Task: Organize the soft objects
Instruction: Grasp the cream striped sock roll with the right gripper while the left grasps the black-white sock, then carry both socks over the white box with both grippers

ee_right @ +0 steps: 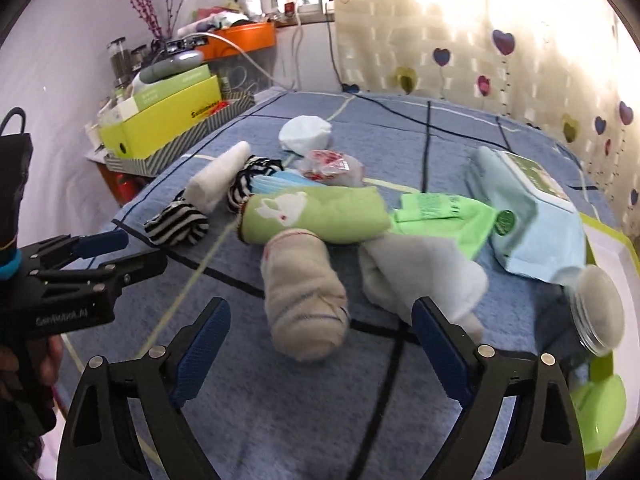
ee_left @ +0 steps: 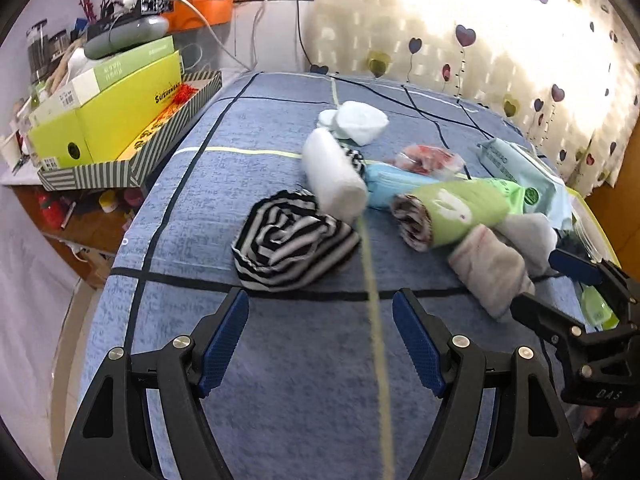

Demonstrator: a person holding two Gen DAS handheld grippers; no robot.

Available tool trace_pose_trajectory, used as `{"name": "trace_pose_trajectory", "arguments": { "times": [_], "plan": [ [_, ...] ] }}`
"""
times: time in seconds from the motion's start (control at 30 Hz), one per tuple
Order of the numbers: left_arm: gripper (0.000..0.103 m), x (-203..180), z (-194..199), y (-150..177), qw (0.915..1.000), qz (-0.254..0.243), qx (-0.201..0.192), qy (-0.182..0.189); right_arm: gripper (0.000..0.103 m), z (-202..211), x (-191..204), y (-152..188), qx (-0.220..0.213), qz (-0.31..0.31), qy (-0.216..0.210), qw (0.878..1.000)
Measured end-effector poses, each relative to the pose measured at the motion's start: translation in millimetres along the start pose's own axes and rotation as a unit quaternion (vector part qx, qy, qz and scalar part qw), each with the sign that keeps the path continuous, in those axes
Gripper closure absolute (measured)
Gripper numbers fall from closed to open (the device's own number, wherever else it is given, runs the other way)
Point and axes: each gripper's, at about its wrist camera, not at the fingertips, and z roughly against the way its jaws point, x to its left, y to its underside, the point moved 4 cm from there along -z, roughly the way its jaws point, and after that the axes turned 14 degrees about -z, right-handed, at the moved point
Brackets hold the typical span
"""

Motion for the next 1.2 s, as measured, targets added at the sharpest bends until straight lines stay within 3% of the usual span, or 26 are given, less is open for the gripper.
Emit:
{"name": "trace_pose_trajectory", "arguments": {
  "times": [0.47,0.57,0.63,0.73,0.9,0.97,1.07,1.2],
  "plan": [
    [0.028,16,-32,-18,0.9993,-0.026,0.017,-0.020,0.031,-37,11,1,0.033,0.014,0.004,0.999],
    [0.028,16,-38,-18,0.9990,-0.032,0.024,-0.018,0.039,-43,10,1,0.039,0.016,0.007,0.999],
    [0.028,16,-41,-18,0.9987,-0.034,0.028,-0.027,0.050,-44,10,2,0.040,0.015,0.009,0.999],
    [0.029,17,-42,-19,0.9985,-0.034,0.023,-0.035,0.054,-44,9,2,0.039,0.013,0.009,0.999],
    [0.053,18,-42,-20,0.9989,-0.032,0.018,-0.030,0.055,-43,7,2,0.038,0.009,0.003,0.999],
    [0.071,18,-41,-21,0.9989,-0.031,0.019,-0.029,0.055,-41,7,3,0.037,0.009,0.001,0.999],
    [0.082,18,-36,-21,0.9991,-0.026,0.014,-0.031,0.056,-37,8,3,0.033,0.007,-0.003,0.999],
    [0.087,16,-23,-21,0.9990,-0.025,-0.002,-0.036,0.056,-31,9,3,0.027,0.007,-0.008,1.000]
  ]
}}
